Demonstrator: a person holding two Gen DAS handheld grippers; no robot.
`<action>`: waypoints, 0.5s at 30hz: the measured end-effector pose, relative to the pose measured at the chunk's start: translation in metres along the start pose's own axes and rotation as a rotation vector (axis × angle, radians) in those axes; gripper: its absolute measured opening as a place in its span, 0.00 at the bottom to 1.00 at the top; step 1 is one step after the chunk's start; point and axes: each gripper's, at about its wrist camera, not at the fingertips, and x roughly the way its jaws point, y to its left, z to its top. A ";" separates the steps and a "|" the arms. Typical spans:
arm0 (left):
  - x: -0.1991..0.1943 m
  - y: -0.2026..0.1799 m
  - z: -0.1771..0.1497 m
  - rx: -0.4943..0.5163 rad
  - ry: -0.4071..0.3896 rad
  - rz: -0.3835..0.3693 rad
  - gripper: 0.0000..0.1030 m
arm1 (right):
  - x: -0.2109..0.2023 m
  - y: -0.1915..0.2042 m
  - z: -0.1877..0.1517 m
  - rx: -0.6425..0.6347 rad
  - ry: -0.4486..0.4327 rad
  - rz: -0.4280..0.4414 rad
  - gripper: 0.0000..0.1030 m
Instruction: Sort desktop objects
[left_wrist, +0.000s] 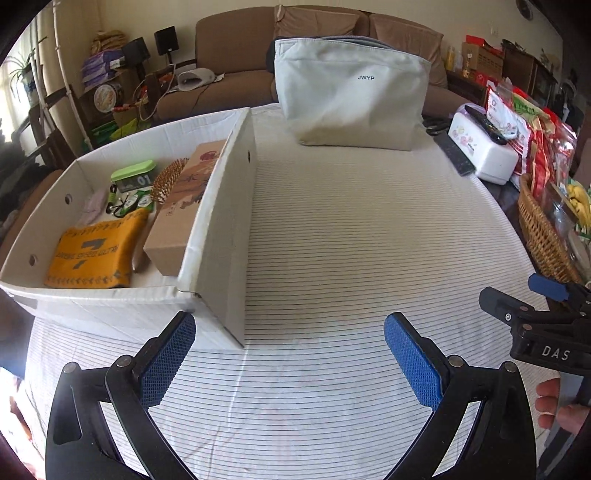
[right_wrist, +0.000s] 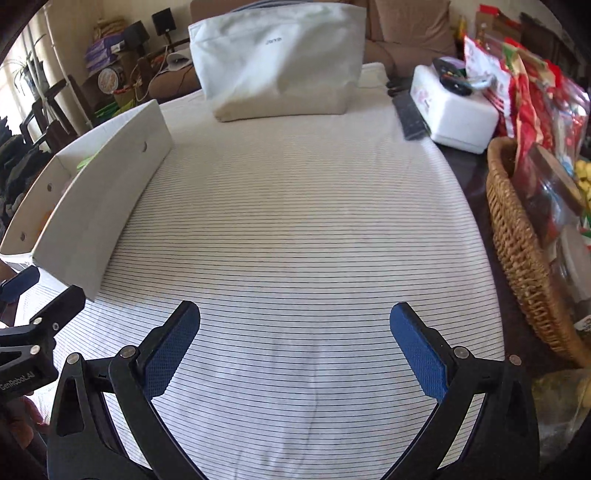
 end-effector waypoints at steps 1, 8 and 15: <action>-0.002 -0.003 -0.002 -0.012 -0.006 -0.007 1.00 | 0.003 -0.006 -0.001 0.005 0.003 -0.003 1.00; -0.001 -0.047 -0.018 0.025 -0.003 -0.081 1.00 | 0.014 -0.031 -0.004 0.022 0.011 0.010 1.00; 0.034 -0.071 -0.005 0.056 0.021 -0.072 1.00 | 0.025 -0.041 -0.003 0.017 0.006 -0.016 1.00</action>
